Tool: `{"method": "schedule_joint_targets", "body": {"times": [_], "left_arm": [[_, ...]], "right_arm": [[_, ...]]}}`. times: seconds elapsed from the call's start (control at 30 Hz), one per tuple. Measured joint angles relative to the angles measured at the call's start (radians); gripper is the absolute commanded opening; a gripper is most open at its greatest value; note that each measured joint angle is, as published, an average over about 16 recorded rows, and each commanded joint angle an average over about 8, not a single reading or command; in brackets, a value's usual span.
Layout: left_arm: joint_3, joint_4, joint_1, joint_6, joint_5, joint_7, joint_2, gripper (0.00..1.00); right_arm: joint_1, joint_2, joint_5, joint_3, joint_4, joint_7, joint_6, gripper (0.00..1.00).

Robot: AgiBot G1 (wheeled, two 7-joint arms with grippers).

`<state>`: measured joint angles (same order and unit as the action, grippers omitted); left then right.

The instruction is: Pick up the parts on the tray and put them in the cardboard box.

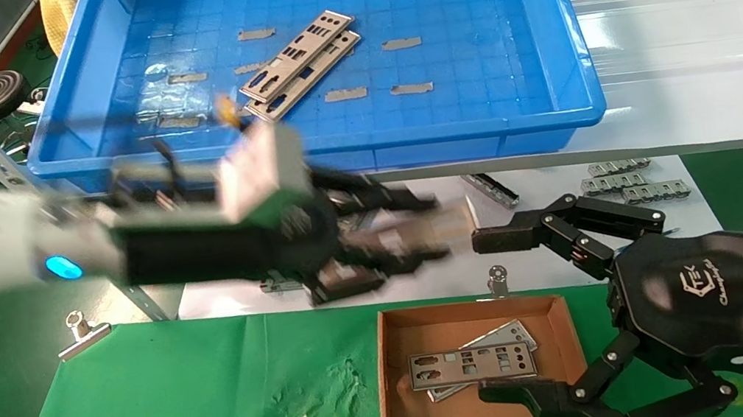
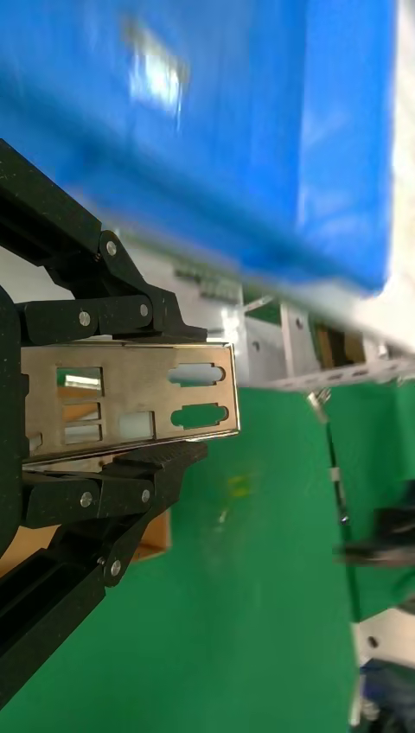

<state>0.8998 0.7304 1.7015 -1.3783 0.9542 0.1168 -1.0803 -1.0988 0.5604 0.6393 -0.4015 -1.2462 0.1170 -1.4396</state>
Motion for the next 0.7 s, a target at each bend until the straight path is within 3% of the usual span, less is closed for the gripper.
{"method": "schedule_joint_targets", "body": {"times": [0.27, 0.6, 0.63, 0.7], "left_arm": [[0.049, 0.041, -0.130, 0.158, 0.090, 0.084, -0.087, 0.00], [0.087, -0.034, -0.233, 0.316, 0.162, 0.185, -0.215, 0.01], [0.089, -0.045, -0.238, 0.324, 0.165, 0.195, -0.224, 0.07], [0.093, -0.065, -0.244, 0.338, 0.169, 0.214, -0.239, 0.32]], "right_arm": [[0.000, 0.000, 0.000, 0.000, 0.000, 0.000, 0.000, 1.00], [0.000, 0.000, 0.000, 0.000, 0.000, 0.000, 0.000, 1.00], [0.000, 0.000, 0.000, 0.000, 0.000, 0.000, 0.000, 1.00], [0.000, 0.000, 0.000, 0.000, 0.000, 0.000, 0.000, 1.00]]}}
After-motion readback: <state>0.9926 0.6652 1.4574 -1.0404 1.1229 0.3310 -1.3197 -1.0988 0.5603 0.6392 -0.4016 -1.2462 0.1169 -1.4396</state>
